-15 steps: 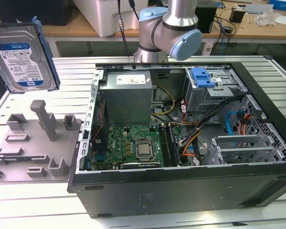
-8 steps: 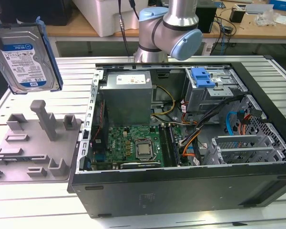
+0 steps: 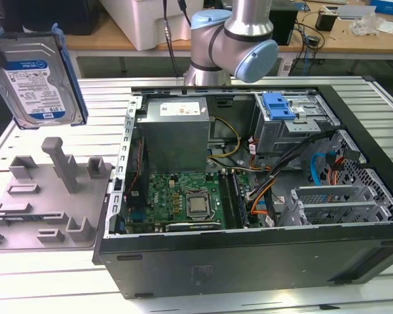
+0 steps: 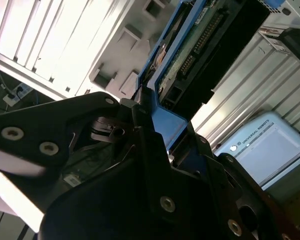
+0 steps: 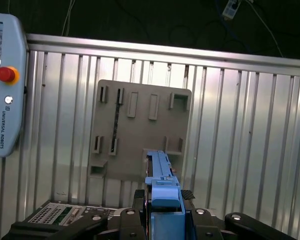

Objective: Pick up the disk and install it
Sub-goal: 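Pick up the disk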

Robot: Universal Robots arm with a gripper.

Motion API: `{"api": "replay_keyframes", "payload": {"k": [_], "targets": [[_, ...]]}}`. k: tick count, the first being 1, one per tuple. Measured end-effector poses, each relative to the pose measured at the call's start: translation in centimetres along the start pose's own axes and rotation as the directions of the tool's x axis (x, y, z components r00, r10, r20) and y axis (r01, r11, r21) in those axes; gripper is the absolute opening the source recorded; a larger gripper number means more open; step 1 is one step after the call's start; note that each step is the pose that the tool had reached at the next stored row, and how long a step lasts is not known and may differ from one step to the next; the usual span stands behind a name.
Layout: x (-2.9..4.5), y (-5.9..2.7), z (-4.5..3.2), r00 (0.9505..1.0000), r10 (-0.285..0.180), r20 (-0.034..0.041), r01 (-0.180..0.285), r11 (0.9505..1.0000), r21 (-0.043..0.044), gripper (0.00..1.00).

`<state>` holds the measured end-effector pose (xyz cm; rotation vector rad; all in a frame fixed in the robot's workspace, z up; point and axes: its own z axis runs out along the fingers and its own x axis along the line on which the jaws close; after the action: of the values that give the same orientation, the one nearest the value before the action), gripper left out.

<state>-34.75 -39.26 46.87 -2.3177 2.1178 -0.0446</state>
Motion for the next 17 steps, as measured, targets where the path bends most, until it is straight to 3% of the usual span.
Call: {"api": "replay_keyframes", "payload": {"k": [5, 9, 15, 17], "targets": [[0.08, -0.28, -0.02, 0.9998, 0.019, -0.0003, -0.019, 0.9998, -0.0071, 0.37], [0.24, -1.37, -0.37, 0.9995, 0.030, -0.0028, -0.030, 0.9994, -0.0185, 0.37], [0.50, -2.98, -1.04, 0.9994, 0.035, -0.0037, -0.035, 0.9990, -0.0279, 0.37], [0.67, -3.87, -1.34, 0.9993, 0.037, -0.0035, -0.037, 0.9987, -0.0339, 0.37]]}}
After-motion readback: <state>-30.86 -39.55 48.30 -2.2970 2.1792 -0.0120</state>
